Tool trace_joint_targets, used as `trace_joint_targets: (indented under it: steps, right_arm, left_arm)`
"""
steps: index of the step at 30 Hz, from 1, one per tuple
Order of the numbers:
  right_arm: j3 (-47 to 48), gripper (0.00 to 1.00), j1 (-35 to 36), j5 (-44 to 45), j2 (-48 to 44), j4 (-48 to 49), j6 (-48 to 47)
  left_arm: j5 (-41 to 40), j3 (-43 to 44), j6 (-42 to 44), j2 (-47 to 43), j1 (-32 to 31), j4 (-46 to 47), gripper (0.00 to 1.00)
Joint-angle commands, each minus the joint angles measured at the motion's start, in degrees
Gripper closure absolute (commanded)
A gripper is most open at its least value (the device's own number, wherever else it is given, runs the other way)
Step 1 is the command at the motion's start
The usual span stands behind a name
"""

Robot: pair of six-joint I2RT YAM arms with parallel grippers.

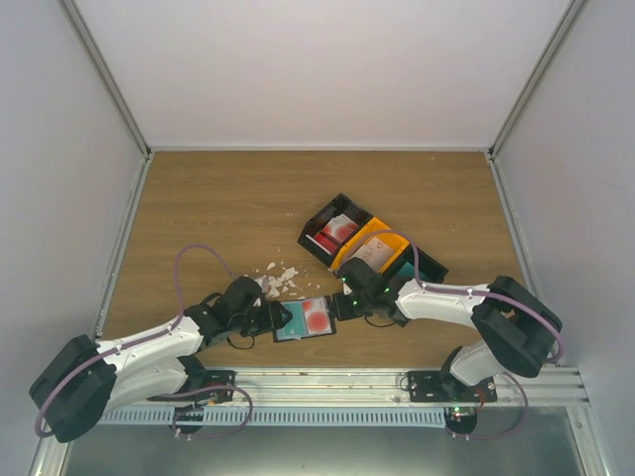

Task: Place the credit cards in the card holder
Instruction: Close the card holder at the center of the board.

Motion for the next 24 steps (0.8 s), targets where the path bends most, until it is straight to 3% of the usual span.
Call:
trace_joint_targets:
  steps: [1, 5, 12, 24]
  right_arm:
    - [0.18, 0.87, -0.16, -0.26, 0.56, 0.86, 0.41]
    - [1.07, 0.99, -0.18, 0.79, 0.03, -0.16, 0.57]
    - [3.66, 1.0, -0.16, 2.13, -3.35, -2.67, -0.07]
    - [8.3, 0.99, -0.18, -4.22, -9.09, -3.92, -3.28]
  left_arm:
    - [-1.83, -2.55, -1.38, 0.27, 0.59, -2.85, 0.42]
    - [-1.36, -2.68, -0.91, 0.21, 0.75, -2.48, 0.43]
    - [1.47, -3.69, 0.41, 1.82, 1.42, 0.17, 0.44]
    - [6.05, -1.17, 4.36, 10.81, 1.63, 8.2, 0.53]
